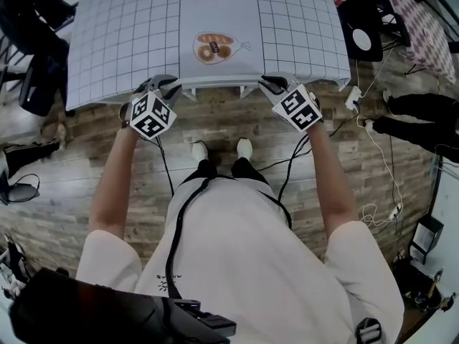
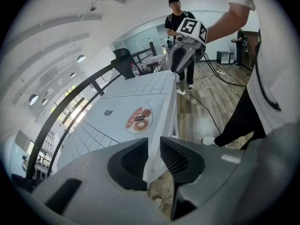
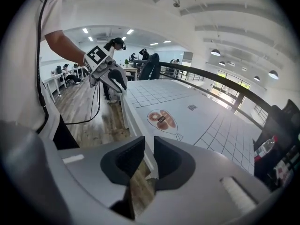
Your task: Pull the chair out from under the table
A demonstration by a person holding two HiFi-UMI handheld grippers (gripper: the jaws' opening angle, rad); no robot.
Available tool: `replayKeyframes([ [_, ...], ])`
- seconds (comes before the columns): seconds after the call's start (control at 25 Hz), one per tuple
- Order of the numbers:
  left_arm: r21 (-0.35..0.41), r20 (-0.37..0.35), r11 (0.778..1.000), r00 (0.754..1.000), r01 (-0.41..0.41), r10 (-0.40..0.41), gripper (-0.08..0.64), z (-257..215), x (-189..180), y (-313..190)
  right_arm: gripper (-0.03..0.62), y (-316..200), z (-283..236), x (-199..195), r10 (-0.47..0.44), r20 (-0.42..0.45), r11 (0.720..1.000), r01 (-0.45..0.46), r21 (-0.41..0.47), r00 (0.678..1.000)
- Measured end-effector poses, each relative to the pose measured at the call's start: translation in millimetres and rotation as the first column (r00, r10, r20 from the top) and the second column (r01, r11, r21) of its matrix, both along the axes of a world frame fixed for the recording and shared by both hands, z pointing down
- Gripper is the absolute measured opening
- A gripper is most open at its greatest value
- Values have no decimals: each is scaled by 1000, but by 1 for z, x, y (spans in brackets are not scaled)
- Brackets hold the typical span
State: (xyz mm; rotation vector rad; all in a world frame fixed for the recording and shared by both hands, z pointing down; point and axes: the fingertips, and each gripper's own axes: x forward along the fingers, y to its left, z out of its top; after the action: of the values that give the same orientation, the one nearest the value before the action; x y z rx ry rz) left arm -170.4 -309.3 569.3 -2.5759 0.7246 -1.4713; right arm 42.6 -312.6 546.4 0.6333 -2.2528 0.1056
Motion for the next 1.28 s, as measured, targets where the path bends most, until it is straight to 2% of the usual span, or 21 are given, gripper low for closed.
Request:
replayKeyframes([
  [0.12, -11, 77, 999, 996, -52, 53, 119, 10, -1, -3, 107, -3, 9, 2, -49, -74, 999, 49, 6, 996],
  [0.32, -31, 189, 992, 974, -120, 124, 182, 29, -7, -10, 167, -9, 27, 0, -122, -199, 992, 128, 18, 972],
  [0.6, -87, 259, 984, 950, -157, 175, 213, 53, -11, -17, 210, -19, 52, -4, -228, -344, 971, 239, -11, 911],
  [0.68, -102, 286, 979, 937, -176, 199, 213, 58, -13, -17, 210, -21, 59, -5, -282, -393, 956, 291, -37, 875],
  [0.92, -159, 349, 962, 898, -224, 267, 196, 73, -12, -16, 190, -23, 78, -6, -438, -520, 893, 421, -157, 734],
  [1.0, -169, 346, 959, 897, -229, 276, 179, 75, -9, -15, 185, -23, 81, -10, -460, -523, 883, 435, -179, 718],
  [1.2, -198, 340, 951, 894, -235, 292, 137, 82, -6, -13, 160, -24, 88, -12, -476, -520, 875, 440, -201, 709],
  [1.28, -199, 341, 951, 894, -235, 292, 110, 83, -6, -14, 131, -22, 91, -10, -482, -525, 871, 445, -206, 701],
])
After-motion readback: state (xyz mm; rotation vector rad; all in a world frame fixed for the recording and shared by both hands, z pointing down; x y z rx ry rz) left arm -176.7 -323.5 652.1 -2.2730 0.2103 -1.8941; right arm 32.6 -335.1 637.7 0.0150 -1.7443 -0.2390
